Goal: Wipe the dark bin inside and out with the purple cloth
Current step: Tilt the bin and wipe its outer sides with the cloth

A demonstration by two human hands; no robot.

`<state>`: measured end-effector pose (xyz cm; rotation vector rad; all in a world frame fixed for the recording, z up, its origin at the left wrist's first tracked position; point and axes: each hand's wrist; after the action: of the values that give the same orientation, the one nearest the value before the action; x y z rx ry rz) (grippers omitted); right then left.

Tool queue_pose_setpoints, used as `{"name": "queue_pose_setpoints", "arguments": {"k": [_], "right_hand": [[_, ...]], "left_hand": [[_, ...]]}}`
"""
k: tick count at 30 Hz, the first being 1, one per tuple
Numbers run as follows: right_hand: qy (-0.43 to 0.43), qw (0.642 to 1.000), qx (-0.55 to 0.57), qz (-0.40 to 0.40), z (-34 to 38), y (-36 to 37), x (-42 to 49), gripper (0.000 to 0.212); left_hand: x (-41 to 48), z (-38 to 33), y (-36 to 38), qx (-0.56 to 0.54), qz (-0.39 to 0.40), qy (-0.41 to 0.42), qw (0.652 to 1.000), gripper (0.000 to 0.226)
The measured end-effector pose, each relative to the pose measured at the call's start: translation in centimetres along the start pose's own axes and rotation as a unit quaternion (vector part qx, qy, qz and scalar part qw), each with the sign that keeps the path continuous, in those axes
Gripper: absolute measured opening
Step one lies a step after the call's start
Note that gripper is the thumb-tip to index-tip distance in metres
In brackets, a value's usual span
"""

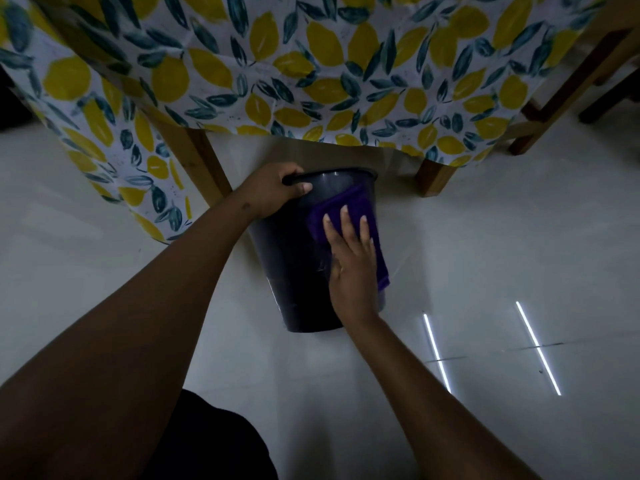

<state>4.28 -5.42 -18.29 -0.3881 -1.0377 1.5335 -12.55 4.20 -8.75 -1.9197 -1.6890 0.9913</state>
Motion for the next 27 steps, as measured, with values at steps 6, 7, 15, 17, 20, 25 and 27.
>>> {"name": "queue_pose_setpoints", "arguments": {"k": [6,7,15,17,20,25,27], "right_hand": [[-0.029,0.994,-0.105,0.019,0.5,3.0,-7.9,0.088],[-0.03,0.994,-0.106,0.015,0.5,3.0,-7.9,0.088],[0.066,0.993,0.084,-0.044,-0.4,-0.3,0.8,0.061],[0.077,0.991,0.099,-0.047,-0.6,-0.3,0.6,0.058],[0.016,1.0,-0.012,0.0,0.0,0.8,-4.4,0.073],[-0.078,0.989,-0.117,0.052,1.1,3.0,-9.1,0.1],[-0.072,0.991,-0.107,0.041,2.0,2.5,-6.8,0.093]], "left_hand": [[0.1,-0.8,0.7,0.068,-0.003,0.024,0.997,0.038],[0.0,-1.0,0.9,0.08,-0.001,0.03,0.996,0.039],[-0.4,-0.2,0.1,0.067,-0.015,0.022,0.997,0.031],[-0.4,0.1,0.1,0.055,-0.02,0.019,0.998,0.029],[-0.3,0.5,0.0,0.04,-0.024,0.027,0.999,0.029],[-0.3,0.3,-0.1,-0.006,0.005,0.038,0.999,0.031],[-0.4,0.2,-0.2,-0.014,0.014,0.036,0.999,0.027]]}}
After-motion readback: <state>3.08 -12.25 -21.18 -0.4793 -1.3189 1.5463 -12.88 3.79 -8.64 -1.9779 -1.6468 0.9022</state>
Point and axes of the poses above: each hand's wrist, its own x-axis towards the middle knuckle, its own y-axis out of the palm, z = x × y, and after that the axes turned 8 degrees about -y, right-handed
